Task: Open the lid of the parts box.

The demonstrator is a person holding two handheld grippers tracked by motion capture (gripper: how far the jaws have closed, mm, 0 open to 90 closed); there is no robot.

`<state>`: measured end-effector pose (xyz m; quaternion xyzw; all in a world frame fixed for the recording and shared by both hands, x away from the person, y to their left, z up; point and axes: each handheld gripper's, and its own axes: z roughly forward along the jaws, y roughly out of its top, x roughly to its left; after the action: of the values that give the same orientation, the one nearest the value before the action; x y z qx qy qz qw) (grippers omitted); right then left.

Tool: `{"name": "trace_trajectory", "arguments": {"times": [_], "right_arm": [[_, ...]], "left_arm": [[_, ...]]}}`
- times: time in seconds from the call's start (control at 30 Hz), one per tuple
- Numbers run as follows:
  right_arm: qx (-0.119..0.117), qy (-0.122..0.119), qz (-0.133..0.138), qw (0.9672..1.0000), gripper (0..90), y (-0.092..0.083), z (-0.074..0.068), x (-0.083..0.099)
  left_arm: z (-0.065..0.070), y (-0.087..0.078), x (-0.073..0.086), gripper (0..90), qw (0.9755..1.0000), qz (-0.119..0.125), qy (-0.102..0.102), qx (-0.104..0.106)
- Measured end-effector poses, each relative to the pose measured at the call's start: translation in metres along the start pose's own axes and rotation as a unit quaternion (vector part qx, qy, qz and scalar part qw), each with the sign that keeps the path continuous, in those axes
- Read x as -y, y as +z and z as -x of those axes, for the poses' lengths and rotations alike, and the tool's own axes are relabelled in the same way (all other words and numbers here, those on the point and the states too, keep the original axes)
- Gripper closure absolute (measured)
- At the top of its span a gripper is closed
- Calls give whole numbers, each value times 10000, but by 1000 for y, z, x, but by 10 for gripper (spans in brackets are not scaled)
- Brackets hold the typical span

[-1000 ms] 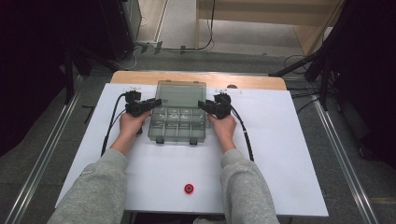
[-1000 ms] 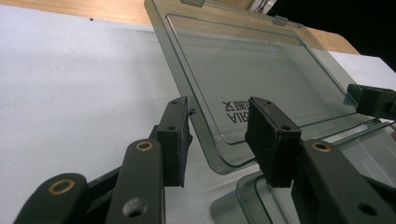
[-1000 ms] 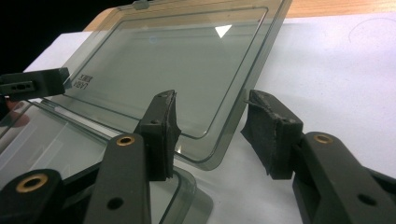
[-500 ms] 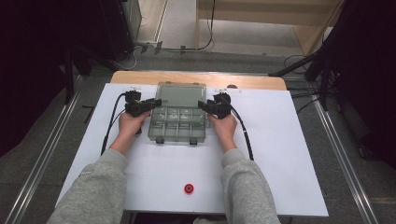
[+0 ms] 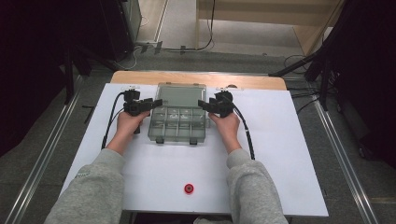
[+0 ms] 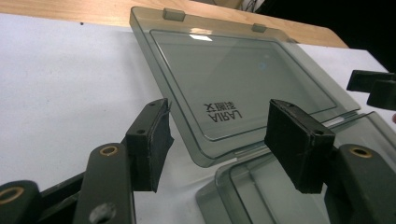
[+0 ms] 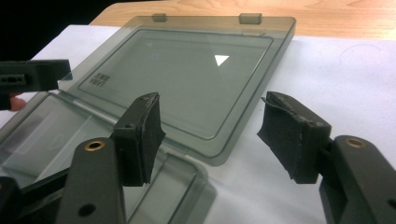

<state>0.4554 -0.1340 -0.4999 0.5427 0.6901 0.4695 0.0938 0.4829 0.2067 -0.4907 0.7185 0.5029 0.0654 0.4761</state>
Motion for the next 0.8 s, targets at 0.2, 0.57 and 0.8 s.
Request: {"name": "trace_trajectory", "arguments": {"times": [0.2,0.57,0.8], "right_arm": [[-83,-95,-127,9998,364,-6,-7,-1],[-381,-166,-342,9986,307,-14,-18,-3],[-450,-281,-341,9980,307,-24,-23,0]], "left_arm": [[3,-7,-3,397,9997,-131,21,198],[14,-17,-5,340,9984,-331,230,384],[26,-25,-5,341,9969,-399,490,477]]}}
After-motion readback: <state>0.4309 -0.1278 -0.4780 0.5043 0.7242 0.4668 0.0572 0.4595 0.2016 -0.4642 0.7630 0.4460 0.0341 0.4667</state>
